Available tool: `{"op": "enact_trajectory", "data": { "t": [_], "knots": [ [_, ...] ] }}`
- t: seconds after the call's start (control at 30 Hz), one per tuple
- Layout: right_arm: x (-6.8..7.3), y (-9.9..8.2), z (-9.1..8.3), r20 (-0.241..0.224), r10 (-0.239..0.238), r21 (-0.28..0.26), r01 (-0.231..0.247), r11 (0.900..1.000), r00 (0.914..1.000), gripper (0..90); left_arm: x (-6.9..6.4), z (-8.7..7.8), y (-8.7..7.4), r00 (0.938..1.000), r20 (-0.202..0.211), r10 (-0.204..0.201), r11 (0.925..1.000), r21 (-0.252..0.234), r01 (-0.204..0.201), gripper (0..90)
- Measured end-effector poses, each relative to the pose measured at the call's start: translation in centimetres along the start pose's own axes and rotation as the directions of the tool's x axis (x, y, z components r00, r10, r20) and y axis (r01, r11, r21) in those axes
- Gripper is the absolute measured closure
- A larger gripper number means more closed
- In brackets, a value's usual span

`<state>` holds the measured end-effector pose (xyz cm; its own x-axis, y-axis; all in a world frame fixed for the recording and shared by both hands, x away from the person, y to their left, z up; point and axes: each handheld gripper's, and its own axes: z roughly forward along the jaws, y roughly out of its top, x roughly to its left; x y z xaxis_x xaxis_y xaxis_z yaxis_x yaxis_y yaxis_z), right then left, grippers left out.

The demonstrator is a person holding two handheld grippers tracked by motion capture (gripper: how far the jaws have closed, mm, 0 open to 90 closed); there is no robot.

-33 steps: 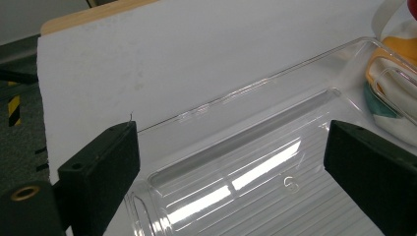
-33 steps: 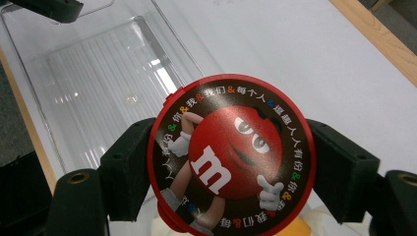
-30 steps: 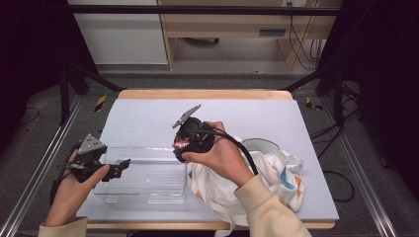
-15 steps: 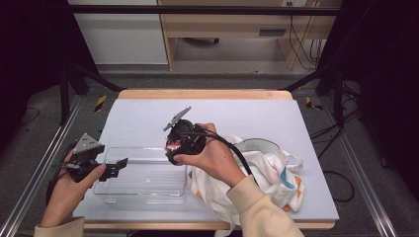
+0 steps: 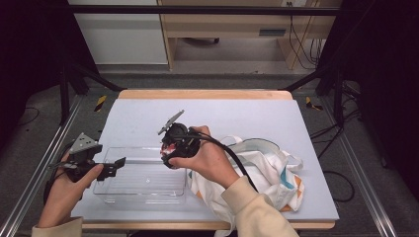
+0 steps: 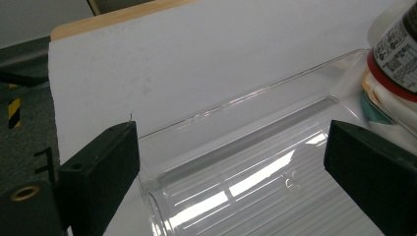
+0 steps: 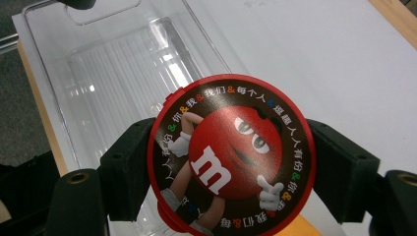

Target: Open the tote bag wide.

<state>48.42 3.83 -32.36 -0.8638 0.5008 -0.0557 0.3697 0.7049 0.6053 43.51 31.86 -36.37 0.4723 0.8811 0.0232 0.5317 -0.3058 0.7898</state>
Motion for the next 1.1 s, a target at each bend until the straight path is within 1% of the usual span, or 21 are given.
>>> {"op": "enact_trajectory", "data": {
  "t": [0.37,0.7,0.83,1.1],
  "knots": [
    [0.5,-0.1,0.9,-0.013,-0.016,0.011,0.016,0.9998,0.9998,25.8,0.1,-0.1,0.0,1.0000,0.002,-0.001,1.0000,0.000,0.001,6.7],
    [0.9,-0.5,1.7,-0.021,-0.025,0.033,0.026,0.9991,0.9995,25.7,0.1,-0.1,-0.1,1.0000,0.004,-0.002,1.0000,0.001,0.001,6.7],
    [1.0,-0.7,2.1,-0.028,-0.024,0.039,0.025,0.9989,0.9993,25.8,0.1,0.0,0.0,1.0000,0.006,0.004,1.0000,0.002,-0.004,6.7],
    [1.1,-1.0,2.6,-0.028,-0.020,0.055,0.022,0.9983,0.9994,25.8,0.1,-0.1,-0.1,1.0000,0.005,0.003,1.0000,0.001,-0.003,6.7]
  ]
}}
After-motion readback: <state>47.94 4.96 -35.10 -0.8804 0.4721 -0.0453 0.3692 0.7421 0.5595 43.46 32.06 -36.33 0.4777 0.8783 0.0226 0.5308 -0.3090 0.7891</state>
